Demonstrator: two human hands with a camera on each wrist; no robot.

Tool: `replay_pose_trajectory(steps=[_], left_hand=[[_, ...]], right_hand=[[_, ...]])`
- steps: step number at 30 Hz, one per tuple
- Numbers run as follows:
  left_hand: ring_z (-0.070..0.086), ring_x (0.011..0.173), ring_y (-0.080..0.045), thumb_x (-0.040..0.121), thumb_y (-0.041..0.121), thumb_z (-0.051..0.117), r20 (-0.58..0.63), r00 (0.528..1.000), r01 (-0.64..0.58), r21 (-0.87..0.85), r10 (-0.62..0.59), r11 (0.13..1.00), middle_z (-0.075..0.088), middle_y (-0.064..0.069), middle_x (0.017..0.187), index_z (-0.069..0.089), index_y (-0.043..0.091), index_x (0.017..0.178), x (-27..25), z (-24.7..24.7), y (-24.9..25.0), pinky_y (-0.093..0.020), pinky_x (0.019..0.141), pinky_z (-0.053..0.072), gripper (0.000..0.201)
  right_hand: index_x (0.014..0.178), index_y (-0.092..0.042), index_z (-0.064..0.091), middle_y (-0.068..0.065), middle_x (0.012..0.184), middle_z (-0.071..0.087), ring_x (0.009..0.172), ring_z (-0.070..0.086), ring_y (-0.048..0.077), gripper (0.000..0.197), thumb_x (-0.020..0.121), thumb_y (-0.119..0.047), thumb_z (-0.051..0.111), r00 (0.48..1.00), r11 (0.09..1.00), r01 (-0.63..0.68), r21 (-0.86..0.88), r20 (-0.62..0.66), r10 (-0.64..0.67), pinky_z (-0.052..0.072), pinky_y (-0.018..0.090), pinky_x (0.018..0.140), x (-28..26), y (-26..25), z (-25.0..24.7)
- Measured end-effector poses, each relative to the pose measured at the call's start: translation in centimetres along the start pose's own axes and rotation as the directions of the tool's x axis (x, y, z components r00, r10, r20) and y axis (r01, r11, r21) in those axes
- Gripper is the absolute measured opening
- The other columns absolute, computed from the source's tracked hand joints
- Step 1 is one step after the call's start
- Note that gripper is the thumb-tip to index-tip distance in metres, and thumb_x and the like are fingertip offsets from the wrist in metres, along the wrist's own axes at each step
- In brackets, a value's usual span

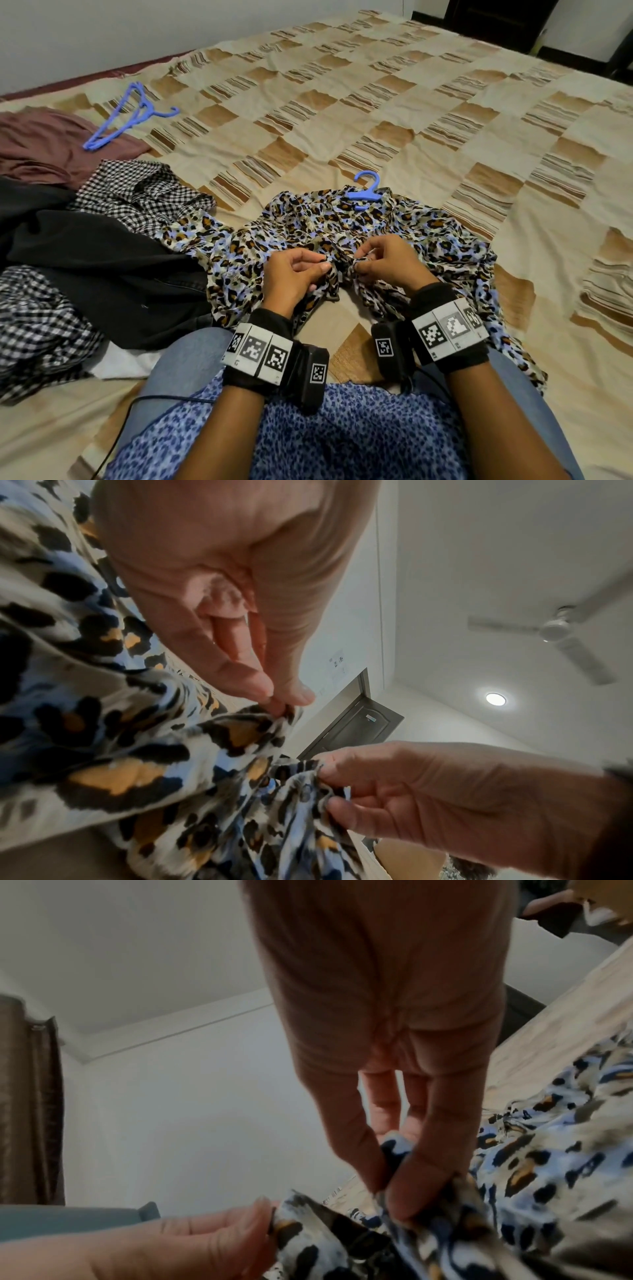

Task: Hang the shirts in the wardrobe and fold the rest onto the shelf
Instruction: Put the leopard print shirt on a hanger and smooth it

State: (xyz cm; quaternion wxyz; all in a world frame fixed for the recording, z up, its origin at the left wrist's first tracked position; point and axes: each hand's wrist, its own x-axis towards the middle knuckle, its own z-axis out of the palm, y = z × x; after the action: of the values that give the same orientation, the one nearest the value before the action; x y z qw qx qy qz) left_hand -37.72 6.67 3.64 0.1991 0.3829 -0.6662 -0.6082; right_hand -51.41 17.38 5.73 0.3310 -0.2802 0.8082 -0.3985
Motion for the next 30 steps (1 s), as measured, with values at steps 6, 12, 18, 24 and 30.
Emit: replay_pose_trajectory(steps=[6,12,18,24,30], left_hand=[[0.067,0.074,-0.016,0.075,0.012,0.076,0.015,1.000,0.013,0.034,-0.014,0.999,0.070,-0.006,0.074,0.069,0.018,0.080,0.0,-0.1,-0.1,-0.025,0.058,0.050,0.011],[0.069,0.078,-0.018,0.072,0.014,0.080,0.054,0.996,0.064,0.108,-0.071,0.992,0.072,-0.005,0.075,0.070,0.017,0.079,0.0,-0.2,-0.5,-0.028,0.065,0.053,0.012],[0.067,0.074,-0.016,0.073,0.006,0.078,0.100,0.990,0.091,0.083,-0.100,0.992,0.070,-0.003,0.072,0.069,0.018,0.073,-0.2,-0.2,-0.3,-0.025,0.065,0.055,0.014],[0.063,0.071,-0.008,0.079,0.004,0.071,0.116,0.988,0.104,-0.035,-0.100,0.994,0.070,-0.003,0.079,0.071,0.013,0.087,-0.3,0.0,0.4,-0.014,0.054,0.050,0.012],[0.062,0.069,-0.011,0.079,0.008,0.072,0.066,0.996,0.068,-0.096,-0.062,0.993,0.069,-0.005,0.076,0.071,0.017,0.084,-0.2,0.0,0.5,-0.017,0.055,0.052,0.010]], right_hand=[[0.084,-0.009,0.065,0.002,0.078,0.063,0.062,0.063,0.013,0.009,0.090,-0.012,0.060,1.000,0.999,0.027,-0.029,-0.010,-0.027,0.058,0.027,0.068,0.0,0.2,-0.2],[0.080,-0.006,0.068,-0.001,0.074,0.061,0.068,0.055,0.010,0.008,0.080,0.001,0.069,0.997,0.979,0.040,-0.199,-0.051,-0.051,0.052,0.024,0.072,-0.1,0.2,-0.5],[0.086,-0.015,0.061,-0.006,0.076,0.054,0.080,0.054,0.016,0.019,0.076,-0.008,0.075,0.972,0.877,-0.007,-0.480,-0.210,-0.108,0.047,0.033,0.080,-0.5,-0.1,-0.2],[0.080,-0.012,0.059,-0.012,0.067,0.050,0.060,0.044,-0.004,0.011,0.083,-0.006,0.068,0.941,0.921,0.155,-0.358,-0.230,-0.247,0.036,0.009,0.057,-0.6,-1.5,1.2],[0.082,-0.015,0.061,0.008,0.077,0.064,0.076,0.064,0.024,0.014,0.083,-0.001,0.065,0.963,0.949,0.181,-0.259,-0.147,-0.224,0.053,0.041,0.078,-0.5,-1.7,1.9]])
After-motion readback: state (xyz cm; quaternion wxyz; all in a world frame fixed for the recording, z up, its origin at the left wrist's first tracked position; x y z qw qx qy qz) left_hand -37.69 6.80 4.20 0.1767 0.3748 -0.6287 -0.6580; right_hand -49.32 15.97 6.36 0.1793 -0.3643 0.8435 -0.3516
